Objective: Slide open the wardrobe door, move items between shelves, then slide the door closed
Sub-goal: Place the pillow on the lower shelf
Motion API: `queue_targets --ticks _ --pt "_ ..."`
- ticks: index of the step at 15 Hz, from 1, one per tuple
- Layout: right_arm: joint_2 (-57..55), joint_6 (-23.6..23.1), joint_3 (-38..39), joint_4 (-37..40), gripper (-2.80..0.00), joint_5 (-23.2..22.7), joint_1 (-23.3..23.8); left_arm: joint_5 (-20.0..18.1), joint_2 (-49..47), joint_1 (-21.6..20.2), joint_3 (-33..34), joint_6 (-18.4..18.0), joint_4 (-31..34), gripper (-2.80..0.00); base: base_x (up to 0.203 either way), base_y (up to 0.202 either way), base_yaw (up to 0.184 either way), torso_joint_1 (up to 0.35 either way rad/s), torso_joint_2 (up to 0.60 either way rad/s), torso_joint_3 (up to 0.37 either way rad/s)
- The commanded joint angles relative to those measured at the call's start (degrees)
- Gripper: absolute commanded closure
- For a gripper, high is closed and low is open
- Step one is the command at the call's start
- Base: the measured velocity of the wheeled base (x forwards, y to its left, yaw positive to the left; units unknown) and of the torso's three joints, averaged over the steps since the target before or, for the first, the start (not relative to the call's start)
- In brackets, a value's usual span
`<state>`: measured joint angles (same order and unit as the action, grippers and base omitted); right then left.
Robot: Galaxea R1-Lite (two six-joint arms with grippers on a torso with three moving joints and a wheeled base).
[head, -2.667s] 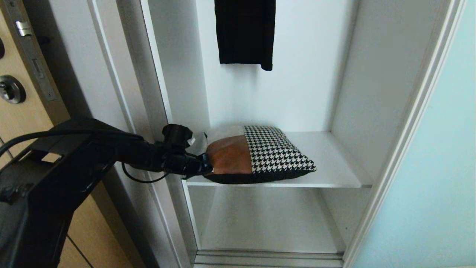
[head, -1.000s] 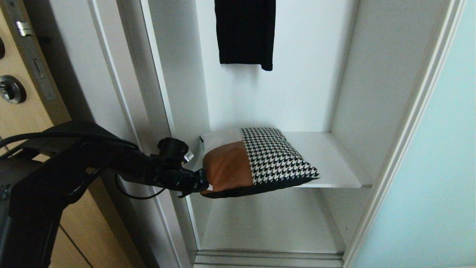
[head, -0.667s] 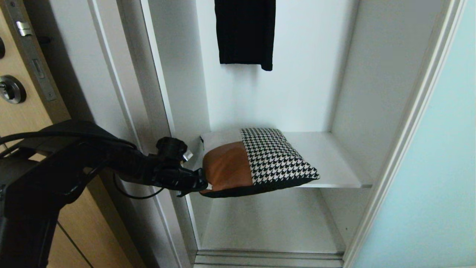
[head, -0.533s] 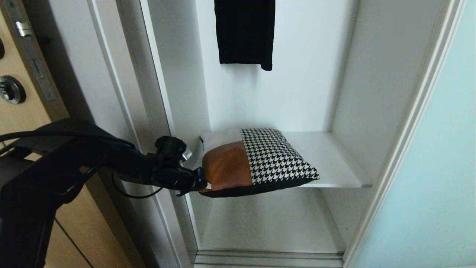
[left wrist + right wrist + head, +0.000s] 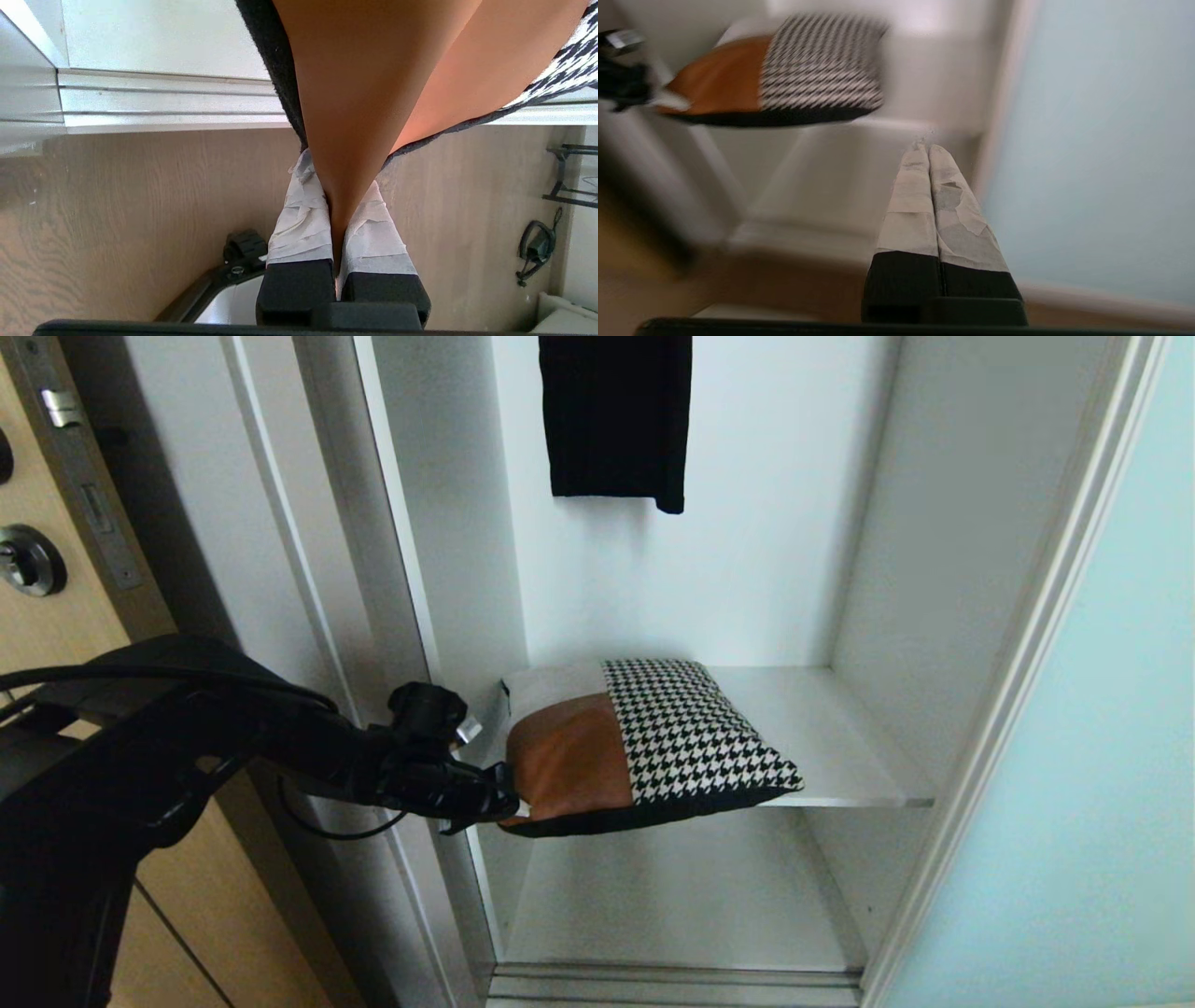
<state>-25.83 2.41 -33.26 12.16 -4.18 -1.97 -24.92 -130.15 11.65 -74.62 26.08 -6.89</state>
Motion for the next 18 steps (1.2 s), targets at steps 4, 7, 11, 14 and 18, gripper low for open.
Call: queue_targets --ticks 4,7,11,14,18 --pt "-34.44 7.96 -13.35 0.52 0.00 -9.21 -1.53 -0.04 3.37 0.37 0.55 0.38 0.91 0.00 0.000 0.000 0.000 0.000 0.00 0.000" --pt "-50.04 12.13 -21.26 0.26 0.00 -15.43 -2.04 -0.04 3.67 1.27 1.93 0.29 0.48 0.00 0.000 0.000 0.000 0.000 0.00 0.000" --pt "-70.42 14.68 -31.70 0.11 0.00 -18.62 -2.54 0.13 3.15 1.44 1.93 -0.85 0.82 0.00 0.000 0.000 0.000 0.000 0.00 0.000" --pt "-81.20 15.72 -36.52 -5.22 0.00 -19.16 -2.75 0.04 3.50 2.16 2.02 -0.85 0.84 0.00 0.000 0.000 0.000 0.000 0.00 0.000" --pt "-92.29 17.36 -44.56 -9.47 0.00 -17.59 -3.64 0.13 4.60 3.63 3.82 -0.77 0.91 0.00 0.000 0.000 0.000 0.000 0.00 0.000"
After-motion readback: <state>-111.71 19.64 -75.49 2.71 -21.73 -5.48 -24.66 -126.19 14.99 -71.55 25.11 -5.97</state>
